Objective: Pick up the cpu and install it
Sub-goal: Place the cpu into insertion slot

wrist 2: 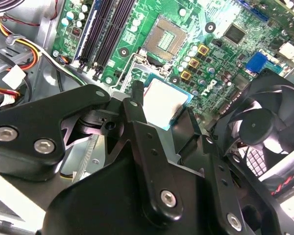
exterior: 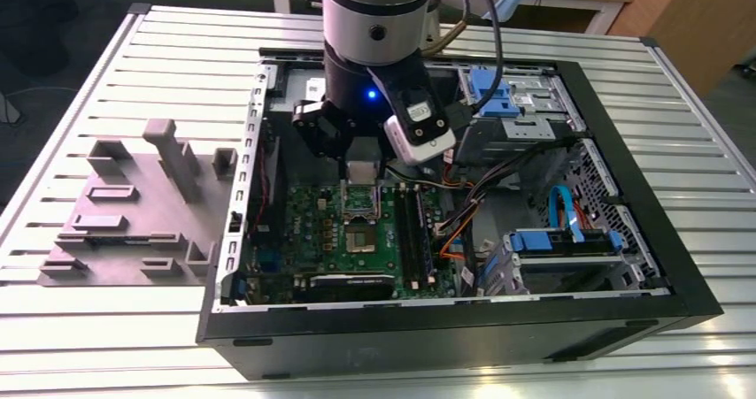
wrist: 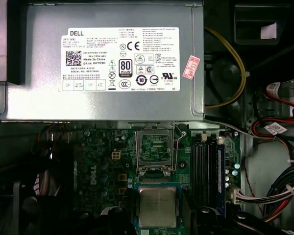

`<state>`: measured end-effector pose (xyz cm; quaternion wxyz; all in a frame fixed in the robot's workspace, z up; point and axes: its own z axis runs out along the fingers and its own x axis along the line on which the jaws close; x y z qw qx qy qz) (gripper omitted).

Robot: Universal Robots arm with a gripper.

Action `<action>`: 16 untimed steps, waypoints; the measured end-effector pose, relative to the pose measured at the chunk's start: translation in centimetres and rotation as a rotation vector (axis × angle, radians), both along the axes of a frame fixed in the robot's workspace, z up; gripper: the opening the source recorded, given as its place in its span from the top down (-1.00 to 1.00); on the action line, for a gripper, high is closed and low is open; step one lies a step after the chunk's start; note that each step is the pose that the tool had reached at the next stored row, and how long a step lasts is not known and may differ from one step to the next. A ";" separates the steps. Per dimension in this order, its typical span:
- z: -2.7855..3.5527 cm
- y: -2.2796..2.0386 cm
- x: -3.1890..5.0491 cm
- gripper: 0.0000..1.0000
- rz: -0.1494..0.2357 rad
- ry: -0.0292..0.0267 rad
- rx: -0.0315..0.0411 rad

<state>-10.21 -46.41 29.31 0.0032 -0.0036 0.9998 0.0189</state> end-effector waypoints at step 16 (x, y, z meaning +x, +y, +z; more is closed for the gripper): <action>-1.13 -0.02 -0.03 0.06 0.000 -0.0051 0.0038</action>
